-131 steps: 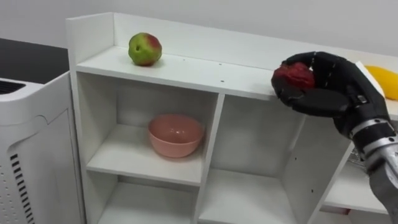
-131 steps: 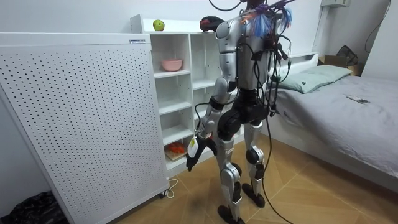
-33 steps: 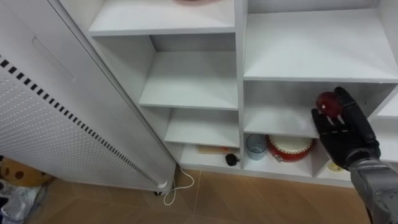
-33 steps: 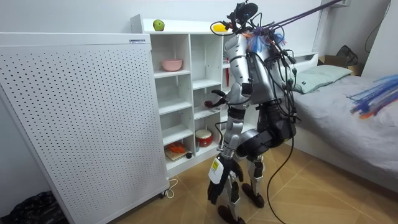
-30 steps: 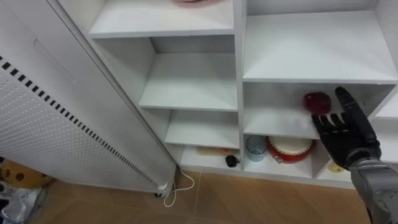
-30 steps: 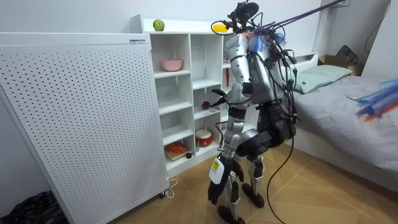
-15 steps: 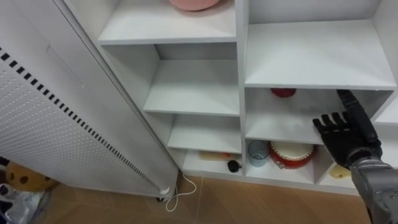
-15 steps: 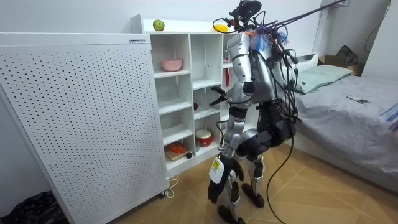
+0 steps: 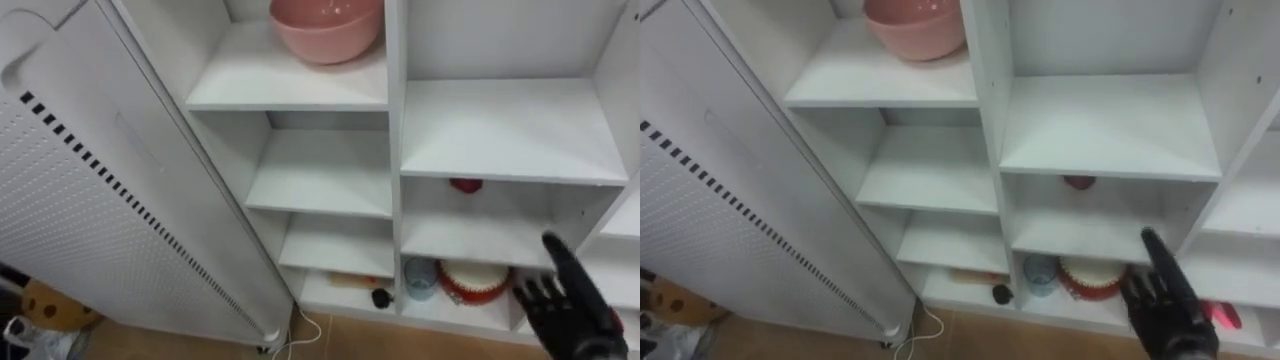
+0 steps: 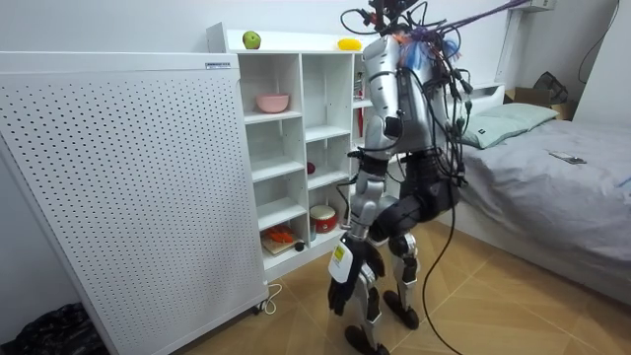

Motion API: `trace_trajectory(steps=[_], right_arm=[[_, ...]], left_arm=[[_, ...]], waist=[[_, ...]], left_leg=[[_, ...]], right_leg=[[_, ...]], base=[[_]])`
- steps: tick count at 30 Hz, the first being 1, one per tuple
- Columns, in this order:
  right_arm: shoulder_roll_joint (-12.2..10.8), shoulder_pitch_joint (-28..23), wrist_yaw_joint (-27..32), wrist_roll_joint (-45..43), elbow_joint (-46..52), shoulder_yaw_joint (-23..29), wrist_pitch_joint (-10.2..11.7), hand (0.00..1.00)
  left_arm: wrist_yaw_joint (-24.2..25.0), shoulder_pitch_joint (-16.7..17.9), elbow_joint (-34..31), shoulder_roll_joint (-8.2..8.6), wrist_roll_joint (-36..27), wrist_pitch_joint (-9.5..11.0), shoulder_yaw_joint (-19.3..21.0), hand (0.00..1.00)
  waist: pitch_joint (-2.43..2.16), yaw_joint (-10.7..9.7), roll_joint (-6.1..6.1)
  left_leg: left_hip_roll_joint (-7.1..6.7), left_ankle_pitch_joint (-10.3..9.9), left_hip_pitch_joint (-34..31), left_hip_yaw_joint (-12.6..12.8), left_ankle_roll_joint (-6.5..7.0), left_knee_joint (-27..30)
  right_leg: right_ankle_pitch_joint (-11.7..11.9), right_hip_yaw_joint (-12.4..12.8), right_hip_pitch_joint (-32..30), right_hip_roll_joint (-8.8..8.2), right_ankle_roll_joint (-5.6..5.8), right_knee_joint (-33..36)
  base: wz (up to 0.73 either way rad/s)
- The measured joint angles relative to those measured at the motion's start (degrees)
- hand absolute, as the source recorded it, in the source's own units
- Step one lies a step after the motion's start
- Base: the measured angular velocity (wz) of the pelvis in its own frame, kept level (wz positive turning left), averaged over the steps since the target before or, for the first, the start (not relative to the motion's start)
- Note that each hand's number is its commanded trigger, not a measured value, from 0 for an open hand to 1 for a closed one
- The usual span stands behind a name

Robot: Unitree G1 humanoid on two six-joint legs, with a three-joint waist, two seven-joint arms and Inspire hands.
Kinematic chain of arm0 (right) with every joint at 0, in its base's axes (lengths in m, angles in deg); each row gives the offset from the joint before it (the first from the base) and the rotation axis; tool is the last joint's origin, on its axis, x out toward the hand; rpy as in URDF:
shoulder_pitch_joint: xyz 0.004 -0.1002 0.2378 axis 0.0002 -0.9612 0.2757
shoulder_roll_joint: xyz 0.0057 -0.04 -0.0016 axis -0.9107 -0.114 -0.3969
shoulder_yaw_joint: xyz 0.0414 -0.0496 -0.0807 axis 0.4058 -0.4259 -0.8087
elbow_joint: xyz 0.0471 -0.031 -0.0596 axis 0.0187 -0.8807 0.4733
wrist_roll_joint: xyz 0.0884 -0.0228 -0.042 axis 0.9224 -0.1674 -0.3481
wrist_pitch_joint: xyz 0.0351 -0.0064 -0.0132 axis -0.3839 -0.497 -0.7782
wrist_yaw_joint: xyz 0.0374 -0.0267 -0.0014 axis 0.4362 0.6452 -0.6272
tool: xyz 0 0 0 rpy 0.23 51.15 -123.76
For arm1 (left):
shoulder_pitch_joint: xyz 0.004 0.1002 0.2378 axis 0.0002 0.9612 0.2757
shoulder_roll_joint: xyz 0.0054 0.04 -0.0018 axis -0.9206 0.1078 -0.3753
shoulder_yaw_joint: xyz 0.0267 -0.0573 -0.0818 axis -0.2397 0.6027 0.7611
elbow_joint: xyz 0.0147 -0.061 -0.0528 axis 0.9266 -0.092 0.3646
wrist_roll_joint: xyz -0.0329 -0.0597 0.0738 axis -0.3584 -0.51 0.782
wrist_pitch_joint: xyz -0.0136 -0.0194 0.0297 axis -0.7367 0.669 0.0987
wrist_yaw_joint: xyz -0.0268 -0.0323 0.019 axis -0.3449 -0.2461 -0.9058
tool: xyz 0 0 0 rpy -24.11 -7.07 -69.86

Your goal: Arrange fruit in the closet

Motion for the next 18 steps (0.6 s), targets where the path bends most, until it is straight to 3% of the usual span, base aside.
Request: trace_trajectory(steps=[7,9,12,14,16,18], right_arm=[[-4.01,-9.65,-1.86,-7.27,-5.49,0.09,-0.69,0.00],[-5.64,-13.27,-2.53,-10.74,-5.62,-0.01,-0.89,0.00],[-7.60,-20.38,-3.17,-19.81,-5.67,-1.63,-1.10,0.00],[-8.18,-24.61,-3.42,-35.27,-6.00,-4.50,-1.10,0.00],[-8.25,-26.90,-3.36,-47.96,-6.34,-8.04,-1.18,0.00],[-8.53,-28.30,-2.49,-61.44,-6.42,-12.53,-1.80,0.00]], left_arm=[[0.46,-0.21,3.21,0.00,1.18,1.36,7.96,0.00],[0.19,0.17,3.58,0.02,1.77,1.56,10.40,0.00],[-1.62,2.16,3.55,0.44,4.14,2.76,14.28,0.00],[-2.44,3.66,3.60,0.89,6.28,3.06,15.94,0.00],[-3.02,4.09,3.74,1.00,8.50,3.09,16.86,0.00],[-3.15,4.01,3.84,1.17,9.86,2.89,16.91,0.00]], waist=[[-0.05,-3.81,-0.35],[-0.35,-4.72,-0.93],[-1.41,-5.41,-2.15],[-2.23,-6.37,-3.44],[-2.49,-6.27,-4.53],[-2.38,-6.53,-5.53]], left_leg=[[-0.29,1.15,12.37,-0.81,-0.05,-9.11],[-0.44,1.75,16.55,-0.70,-0.07,-12.43],[-0.22,2.11,23.07,-0.89,-0.41,-16.96],[-0.20,2.22,27.69,-1.22,-0.58,-19.52],[-0.10,2.24,30.28,-0.92,-0.62,-20.78],[-0.09,2.25,33.36,-0.83,-0.63,-22.07]], right_leg=[[1.19,-1.82,13.13,1.11,1.39,-9.43],[1.57,-1.98,17.15,1.49,1.90,-12.30],[2.41,-2.28,24.27,2.86,2.45,-17.84],[2.80,-2.59,29.00,3.54,2.84,-20.90],[2.85,-2.86,31.63,3.77,2.91,-22.28],[3.05,-2.84,34.91,4.10,3.21,-24.10]], base=[[0.04],[0.03],[0.00],[0.03],[-0.05],[0.00]])
